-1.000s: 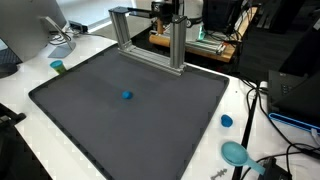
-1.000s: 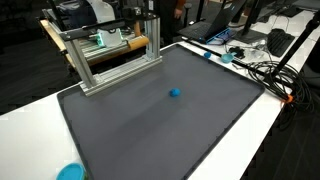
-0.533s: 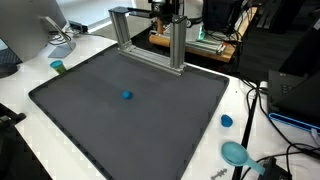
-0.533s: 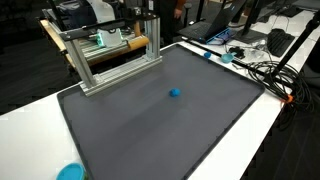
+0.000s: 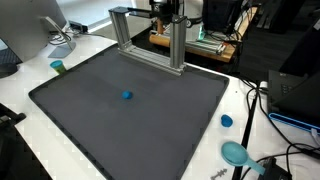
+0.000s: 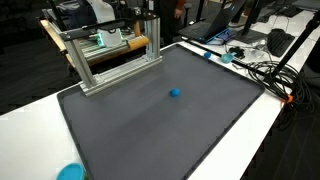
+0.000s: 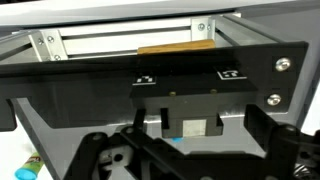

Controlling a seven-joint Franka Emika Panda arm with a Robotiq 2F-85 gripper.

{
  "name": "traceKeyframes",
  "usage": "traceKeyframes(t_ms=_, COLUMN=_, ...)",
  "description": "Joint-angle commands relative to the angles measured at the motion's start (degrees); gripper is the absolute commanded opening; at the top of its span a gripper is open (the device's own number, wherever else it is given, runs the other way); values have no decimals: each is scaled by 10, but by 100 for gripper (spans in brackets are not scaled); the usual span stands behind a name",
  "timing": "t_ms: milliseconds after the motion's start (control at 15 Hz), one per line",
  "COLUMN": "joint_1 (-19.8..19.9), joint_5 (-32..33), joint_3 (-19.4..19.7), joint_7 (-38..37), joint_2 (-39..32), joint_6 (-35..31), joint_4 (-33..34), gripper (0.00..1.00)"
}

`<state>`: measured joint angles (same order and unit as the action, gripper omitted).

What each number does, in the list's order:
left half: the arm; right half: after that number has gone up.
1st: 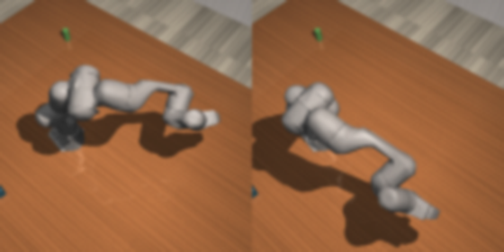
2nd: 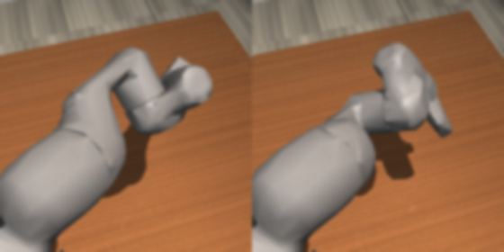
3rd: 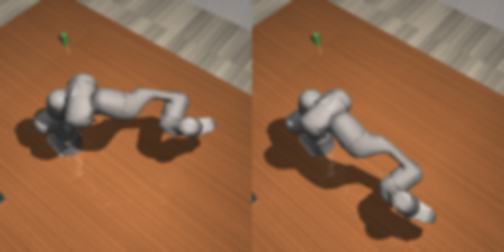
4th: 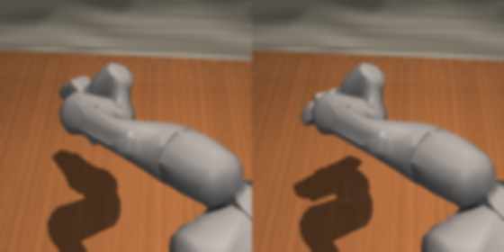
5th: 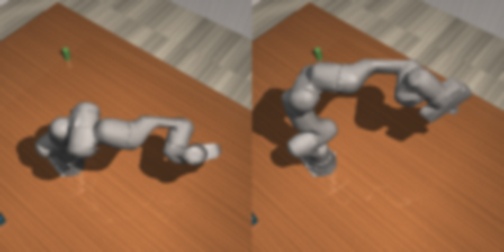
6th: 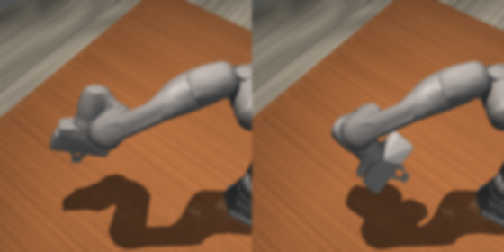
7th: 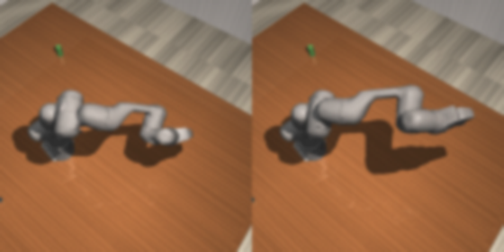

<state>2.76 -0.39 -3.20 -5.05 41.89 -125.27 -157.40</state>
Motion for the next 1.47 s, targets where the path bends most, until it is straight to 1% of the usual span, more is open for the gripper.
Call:
traceKeyframes(t_ms=0, joint_1=-3, joint_5=7, joint_3=-14, joint_7=-27, joint_2=-3, joint_6=6, joint_4=1, gripper=83)
traceKeyframes(t_ms=67, joint_1=-3, joint_5=6, joint_3=-16, joint_7=-31, joint_2=-3, joint_6=8, joint_4=1, gripper=71)
traceKeyframes(t_ms=267, joint_1=0, joint_5=11, joint_3=-23, joint_7=-48, joint_2=-3, joint_6=11, joint_4=2, gripper=48)
traceKeyframes(t_ms=400, joint_1=4, joint_5=16, joint_3=-23, joint_7=-55, joint_2=-3, joint_6=13, joint_4=3, gripper=41)
traceKeyframes(t_ms=467, joint_1=3, joint_5=16, joint_3=-24, joint_7=-59, joint_2=-3, joint_6=14, joint_4=4, gripper=48)
traceKeyframes(t_ms=600, joint_1=3, joint_5=24, joint_3=-27, joint_7=-57, joint_2=-4, joint_6=18, joint_4=4, gripper=56)
traceKeyframes(t_ms=800, joint_1=-12, joint_5=17, joint_3=-14, joint_7=-27, joint_2=-3, joint_6=31, joint_4=4, gripper=82)
traceKeyframes(t_ms=867, joint_1=-19, joint_5=12, joint_3=-8, joint_7=-14, joint_2=-2, joint_6=34, joint_4=3, gripper=85)
traceKeyframes(t_ms=933, joint_1=-25, joint_5=10, joint_3=-4, joint_7=-5, joint_2=-1, joint_6=38, joint_4=3, gripper=85)
traceKeyframes(t_ms=1067, joint_1=-36, joint_5=5, joint_3=8, joint_7=21, joint_2=1, joint_6=41, joint_4=3, gripper=71)
traceKeyframes(t_ms=1133, joint_1=-37, joint_5=6, joint_3=11, joint_7=28, joint_2=2, joint_6=40, joint_4=3, gripper=61)
traceKeyframes(t_ms=1200, joint_1=-37, joint_5=7, joint_3=16, joint_7=36, joint_2=3, joint_6=40, joint_4=3, gripper=60)
traceKeyframes(t_ms=1267, joint_1=-38, joint_5=4, joint_3=23, joint_7=46, joint_2=8, joint_6=36, joint_4=-2, gripper=54)
traceKeyframes(t_ms=1333, joint_1=-36, joint_5=5, joint_3=27, joint_7=51, joint_2=8, joint_6=32, joint_4=-2, gripper=43)
traceKeyframes(t_ms=1400, joint_1=-36, joint_5=4, joint_3=30, joint_7=55, joint_2=9, joint_6=34, joint_4=-1, gripper=41)
